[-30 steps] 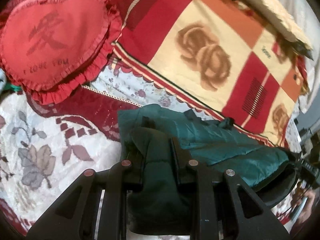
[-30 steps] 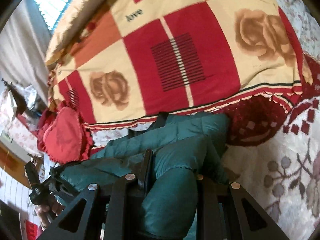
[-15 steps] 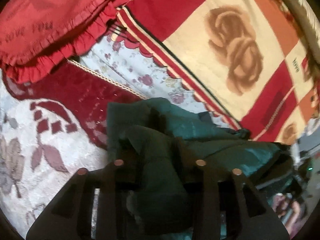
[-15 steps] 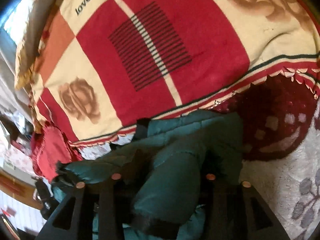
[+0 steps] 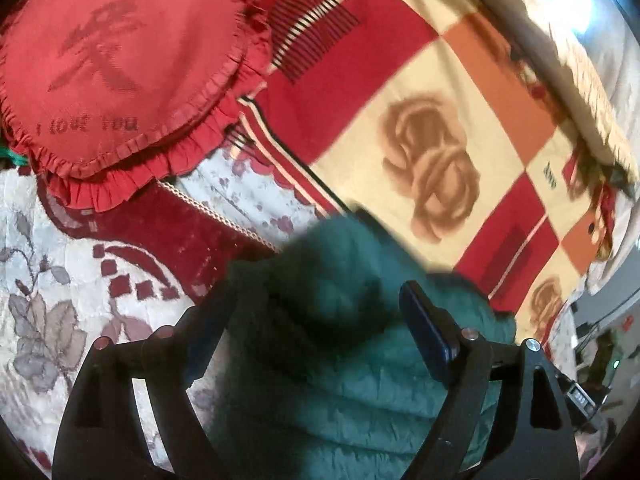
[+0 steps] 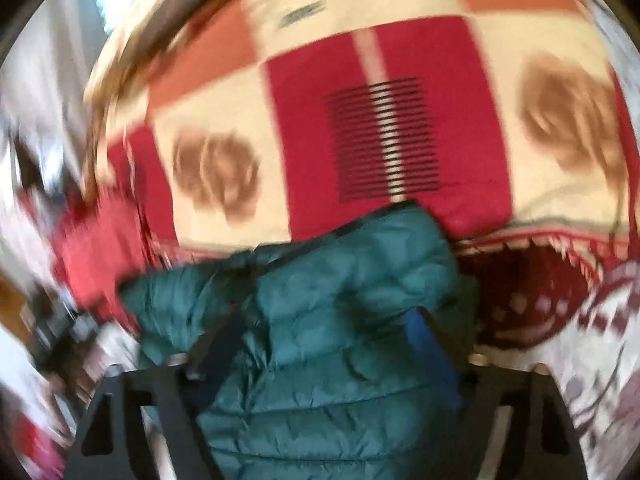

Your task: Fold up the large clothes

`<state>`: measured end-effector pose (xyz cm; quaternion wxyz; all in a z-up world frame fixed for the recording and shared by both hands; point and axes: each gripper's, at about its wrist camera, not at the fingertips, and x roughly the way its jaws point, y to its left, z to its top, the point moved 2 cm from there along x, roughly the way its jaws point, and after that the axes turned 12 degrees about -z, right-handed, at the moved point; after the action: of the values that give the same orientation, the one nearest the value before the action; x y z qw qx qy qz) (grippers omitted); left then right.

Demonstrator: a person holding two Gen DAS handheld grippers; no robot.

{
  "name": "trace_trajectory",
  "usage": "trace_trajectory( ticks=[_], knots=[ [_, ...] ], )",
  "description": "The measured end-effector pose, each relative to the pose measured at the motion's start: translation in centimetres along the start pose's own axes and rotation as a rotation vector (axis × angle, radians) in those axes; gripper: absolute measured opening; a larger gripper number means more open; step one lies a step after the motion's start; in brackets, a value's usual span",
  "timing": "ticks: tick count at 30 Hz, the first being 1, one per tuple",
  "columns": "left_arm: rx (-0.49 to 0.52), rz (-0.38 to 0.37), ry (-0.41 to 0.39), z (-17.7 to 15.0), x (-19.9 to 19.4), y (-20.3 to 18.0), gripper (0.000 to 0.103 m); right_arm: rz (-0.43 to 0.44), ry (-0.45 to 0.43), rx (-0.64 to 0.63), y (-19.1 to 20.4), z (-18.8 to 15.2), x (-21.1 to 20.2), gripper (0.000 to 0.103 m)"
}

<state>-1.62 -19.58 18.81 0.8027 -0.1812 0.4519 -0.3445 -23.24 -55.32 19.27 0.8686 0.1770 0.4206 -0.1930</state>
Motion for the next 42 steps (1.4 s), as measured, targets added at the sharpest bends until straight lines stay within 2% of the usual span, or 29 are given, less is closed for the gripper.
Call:
trace_trajectory(
  ticks=[3,5,7,9,11,14,19,21,24,29,32,39,41,42],
  knots=[
    [0.041,0.047,0.025,-1.2,2.3,-1.0,0.084,-0.017,0.001,-0.051,2.6,0.7,2.2,0.072],
    [0.051,0.113,0.050,-2.3,4.3,-0.9,0.085,-0.037,-0.011,-0.085,3.9,1.3,3.8,0.072],
    [0.045,0.186,0.085,-3.3,6.1,-0.1,0.085,-0.108,-0.010,-0.126,4.5,1.5,5.9,0.072],
    [0.036,0.243,0.120,-4.4,7.7,1.2,0.085,-0.171,0.035,-0.116,3.7,1.2,8.4,0.072],
    [0.005,0.218,0.114,-4.9,8.4,2.5,0.086,-0.210,0.078,-0.078,2.0,0.5,10.7,0.073],
    [-0.076,0.146,0.098,-5.4,8.8,4.3,0.089,-0.184,0.105,-0.009,0.4,-0.5,12.5,0.073],
    [-0.047,0.161,0.088,-6.0,9.2,4.5,0.090,-0.200,0.103,-0.019,0.0,-1.4,12.5,0.073],
    [-0.040,0.168,0.095,-6.3,9.0,4.6,0.090,-0.196,0.107,-0.004,-0.3,-1.5,11.6,0.073],
    [-0.034,0.178,0.103,-6.6,8.1,4.3,0.090,-0.178,0.067,0.008,-0.4,-1.7,8.6,0.073],
    [0.022,0.187,0.051,-6.4,5.5,2.9,0.089,-0.132,-0.001,0.014,-0.3,-2.5,3.7,0.073],
    [0.093,0.209,0.053,-6.7,5.4,1.6,0.089,-0.091,0.010,0.016,0.7,-2.8,2.8,0.073],
    [0.130,0.252,0.073,-7.7,6.1,1.7,0.089,-0.048,0.035,-0.025,5.0,-3.6,5.1,0.073],
    [0.127,0.254,0.075,-7.8,6.1,1.7,0.089,-0.069,0.048,-0.048,6.0,-4.1,6.1,0.073],
    [0.122,0.255,0.078,-7.9,6.0,1.8,0.089,-0.114,0.073,-0.084,6.7,-4.5,7.3,0.074]
  ],
)
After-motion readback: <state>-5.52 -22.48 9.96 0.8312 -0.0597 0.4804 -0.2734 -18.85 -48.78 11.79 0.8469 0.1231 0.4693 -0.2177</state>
